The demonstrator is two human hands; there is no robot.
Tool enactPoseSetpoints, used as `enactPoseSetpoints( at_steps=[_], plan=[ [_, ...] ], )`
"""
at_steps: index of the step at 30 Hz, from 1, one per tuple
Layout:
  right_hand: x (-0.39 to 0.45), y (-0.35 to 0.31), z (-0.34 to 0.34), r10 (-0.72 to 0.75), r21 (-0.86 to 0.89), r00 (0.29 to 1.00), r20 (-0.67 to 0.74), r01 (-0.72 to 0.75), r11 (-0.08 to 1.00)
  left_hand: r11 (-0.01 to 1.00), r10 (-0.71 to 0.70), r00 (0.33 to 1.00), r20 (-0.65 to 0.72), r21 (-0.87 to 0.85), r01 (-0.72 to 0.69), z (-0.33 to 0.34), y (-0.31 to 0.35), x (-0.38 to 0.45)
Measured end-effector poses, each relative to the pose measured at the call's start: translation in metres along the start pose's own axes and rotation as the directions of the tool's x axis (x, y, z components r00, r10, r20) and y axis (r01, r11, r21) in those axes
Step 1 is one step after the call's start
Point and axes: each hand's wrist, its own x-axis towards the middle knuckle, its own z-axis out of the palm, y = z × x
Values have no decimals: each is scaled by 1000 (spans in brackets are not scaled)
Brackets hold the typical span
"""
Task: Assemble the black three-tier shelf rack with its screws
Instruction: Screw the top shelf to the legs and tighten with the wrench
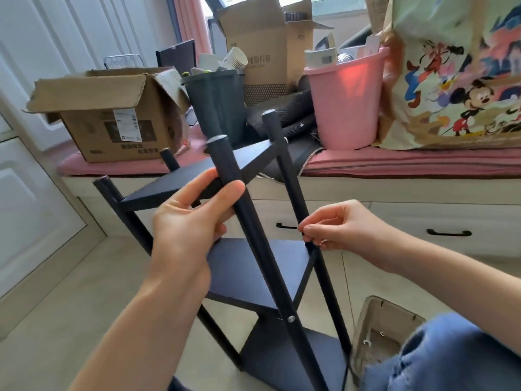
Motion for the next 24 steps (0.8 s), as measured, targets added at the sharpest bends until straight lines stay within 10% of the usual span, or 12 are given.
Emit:
enactPoseSetpoints(
  at_steps=[8,24],
  plan=[
    [26,11,49,18,-253,992,123,14,967,1000,6,973,-233,17,-3,-72,9,25],
    [79,5,140,29,-167,949,314,25,986,1000,2,908,-419,-25,-14,-146,-1,56]
  ],
)
